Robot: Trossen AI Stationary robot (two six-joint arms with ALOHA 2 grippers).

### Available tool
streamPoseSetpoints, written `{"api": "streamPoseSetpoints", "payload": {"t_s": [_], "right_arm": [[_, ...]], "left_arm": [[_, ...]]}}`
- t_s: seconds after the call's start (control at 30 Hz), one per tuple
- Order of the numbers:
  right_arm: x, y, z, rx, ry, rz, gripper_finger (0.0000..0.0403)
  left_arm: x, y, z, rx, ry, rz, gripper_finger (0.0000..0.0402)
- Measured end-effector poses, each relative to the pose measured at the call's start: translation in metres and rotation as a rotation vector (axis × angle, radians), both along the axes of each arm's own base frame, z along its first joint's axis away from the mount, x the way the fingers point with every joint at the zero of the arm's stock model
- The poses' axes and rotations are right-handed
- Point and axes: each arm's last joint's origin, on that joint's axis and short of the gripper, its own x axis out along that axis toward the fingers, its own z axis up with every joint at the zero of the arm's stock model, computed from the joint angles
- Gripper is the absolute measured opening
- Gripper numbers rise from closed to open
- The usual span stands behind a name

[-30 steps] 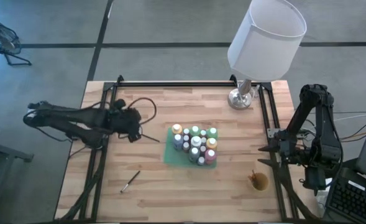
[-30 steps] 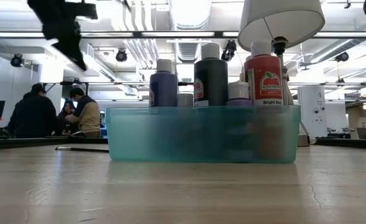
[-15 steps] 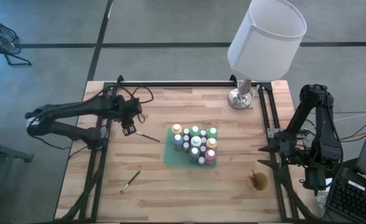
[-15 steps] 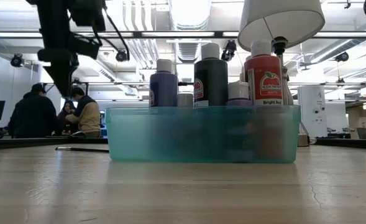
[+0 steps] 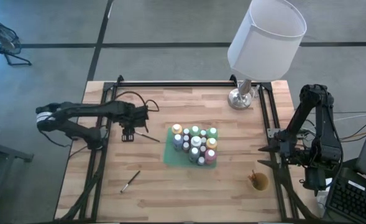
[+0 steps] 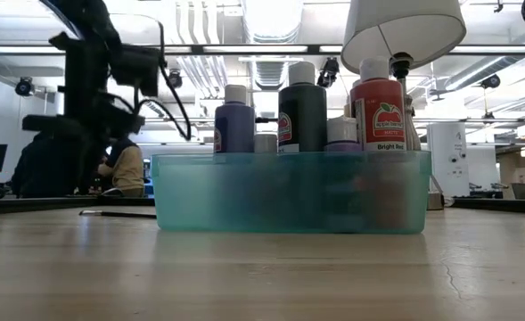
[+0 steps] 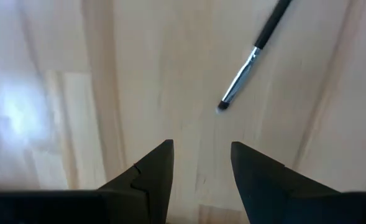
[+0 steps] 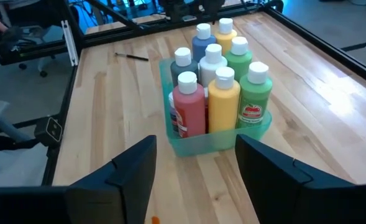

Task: Pick & Place Paint Supplies
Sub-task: Put the silver paintbrush into the yellow cup

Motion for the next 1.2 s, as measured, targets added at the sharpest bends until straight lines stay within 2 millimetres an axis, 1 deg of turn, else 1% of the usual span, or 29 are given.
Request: {"api": "streamPoseSetpoints", "payload": {"t_s": [0.2,0.53,0.77,0.97,1.2], "right_arm": [[0.0,0.0,0.0,-0.008,0.001,0.004,0.0205],[0.0,0.0,0.0,-0.009,0.001,0.004,0.0213],[0.0,0.0,0.0,-0.007,0.001,0.004,0.0198],[0.0,0.0,0.0,-0.011,0.002,0.006,0.019],[0.0,0.0,0.0,-0.014,0.002,0.008,0.0188]], "left_arm": [[0.004,0.001,-0.018,-0.028,0.046,-0.078,0.0165],[0.015,0.003,-0.035,-0.076,0.07,-0.093,0.0165],[0.023,0.004,-0.046,-0.124,0.064,-0.089,0.0165],[0.024,0.005,-0.051,-0.139,0.092,-0.074,0.0165],[0.023,0.004,-0.049,-0.132,0.09,-0.041,0.0165]]}}
